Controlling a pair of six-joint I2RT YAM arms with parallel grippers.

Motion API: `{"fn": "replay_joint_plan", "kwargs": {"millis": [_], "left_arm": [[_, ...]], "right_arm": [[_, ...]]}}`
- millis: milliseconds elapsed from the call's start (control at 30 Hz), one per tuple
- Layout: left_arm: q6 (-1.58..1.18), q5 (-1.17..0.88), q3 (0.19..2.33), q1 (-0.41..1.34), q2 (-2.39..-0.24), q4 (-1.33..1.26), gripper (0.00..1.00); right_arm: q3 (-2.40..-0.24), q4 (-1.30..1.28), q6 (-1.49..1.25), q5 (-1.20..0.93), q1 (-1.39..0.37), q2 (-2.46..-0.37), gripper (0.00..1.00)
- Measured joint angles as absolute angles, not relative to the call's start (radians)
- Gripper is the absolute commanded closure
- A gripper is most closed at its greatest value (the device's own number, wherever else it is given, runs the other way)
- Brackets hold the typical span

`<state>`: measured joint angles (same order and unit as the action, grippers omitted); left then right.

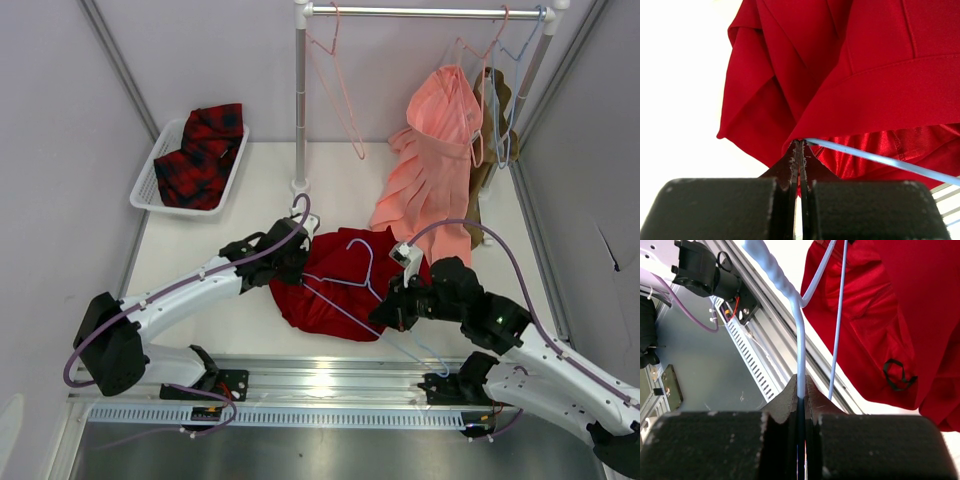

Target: Place the skirt on the hanger

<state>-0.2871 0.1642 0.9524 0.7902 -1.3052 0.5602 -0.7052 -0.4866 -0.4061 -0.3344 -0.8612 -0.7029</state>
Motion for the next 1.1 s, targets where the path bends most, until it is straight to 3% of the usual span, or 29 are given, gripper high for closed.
{"fn": "replay_joint_plan", "kwargs": {"millis": [1100], "left_arm": [[-0.278, 0.147, 0.958, 0.814, -1.306, 0.587, 1.0]], "right_arm": [[-0.675, -0.437, -0.406, -0.344, -0.861, -0.73, 1.0]]}}
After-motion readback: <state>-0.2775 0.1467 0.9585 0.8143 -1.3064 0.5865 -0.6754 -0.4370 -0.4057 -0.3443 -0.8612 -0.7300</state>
